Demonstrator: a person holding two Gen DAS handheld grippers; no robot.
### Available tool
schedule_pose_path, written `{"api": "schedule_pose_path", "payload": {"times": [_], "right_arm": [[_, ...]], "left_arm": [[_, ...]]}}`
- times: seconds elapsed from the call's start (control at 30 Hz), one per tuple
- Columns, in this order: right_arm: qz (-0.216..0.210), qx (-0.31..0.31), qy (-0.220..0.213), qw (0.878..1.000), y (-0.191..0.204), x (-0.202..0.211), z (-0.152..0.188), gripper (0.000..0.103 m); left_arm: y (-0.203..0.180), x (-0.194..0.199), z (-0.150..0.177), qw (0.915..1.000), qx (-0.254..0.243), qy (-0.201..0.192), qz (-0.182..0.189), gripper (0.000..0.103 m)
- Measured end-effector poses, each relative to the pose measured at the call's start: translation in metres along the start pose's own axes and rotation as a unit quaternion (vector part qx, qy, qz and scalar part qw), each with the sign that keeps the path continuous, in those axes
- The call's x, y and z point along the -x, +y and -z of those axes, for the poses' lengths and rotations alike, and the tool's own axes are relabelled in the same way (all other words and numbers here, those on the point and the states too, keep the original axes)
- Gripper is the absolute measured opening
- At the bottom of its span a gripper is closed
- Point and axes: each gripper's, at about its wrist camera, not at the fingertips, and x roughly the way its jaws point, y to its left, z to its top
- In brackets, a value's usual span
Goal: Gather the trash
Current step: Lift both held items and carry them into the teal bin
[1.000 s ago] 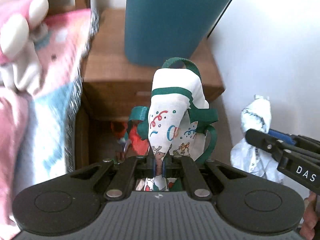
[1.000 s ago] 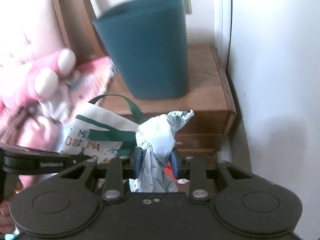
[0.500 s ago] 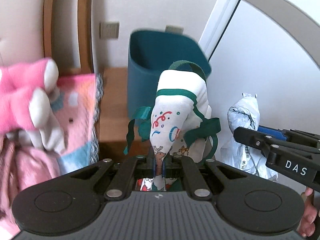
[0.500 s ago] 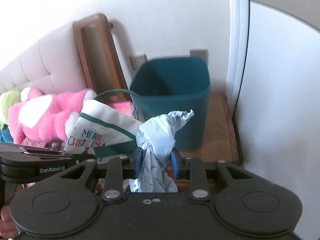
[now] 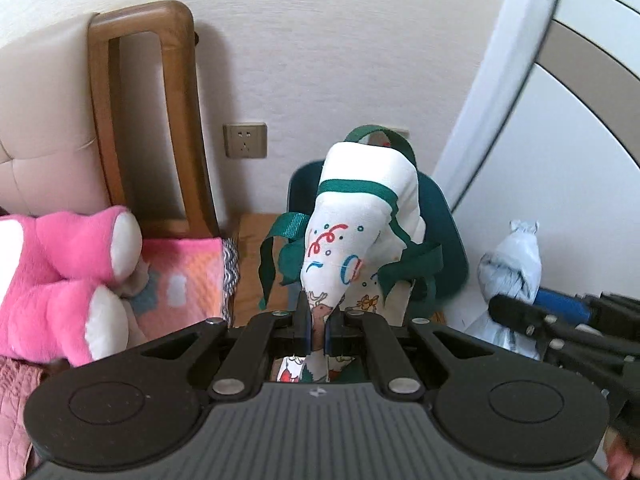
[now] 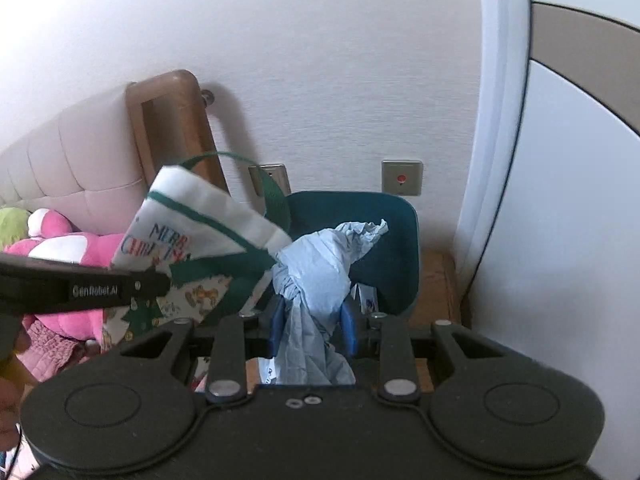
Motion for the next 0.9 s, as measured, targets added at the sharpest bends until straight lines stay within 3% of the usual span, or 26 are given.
{"api": "schedule_pose_path", "payload": {"times": [0.37,0.6,0.9], "right_arm": [[-0.024,0.042,0.055,0.997,-0.026,-0.111,-0.049,0.028],[-0.027,0.052,0.098,0.993,-0.035,-0.168,-0.052,0.028],[-0.030,0.062,0.144,0.987,-0.049,-0.204,-0.037,0.029]], "left_arm": [[-0.021,-0.098,-0.073,0.9975,0.021,0.030,-0.061,0.005],[-0.038,-0.149,-0.077,0.9943,0.016,0.065,-0.083,0.005],[-0.050,-0.200,-0.066,0.9888,0.005,0.116,-0.094,0.005]]}}
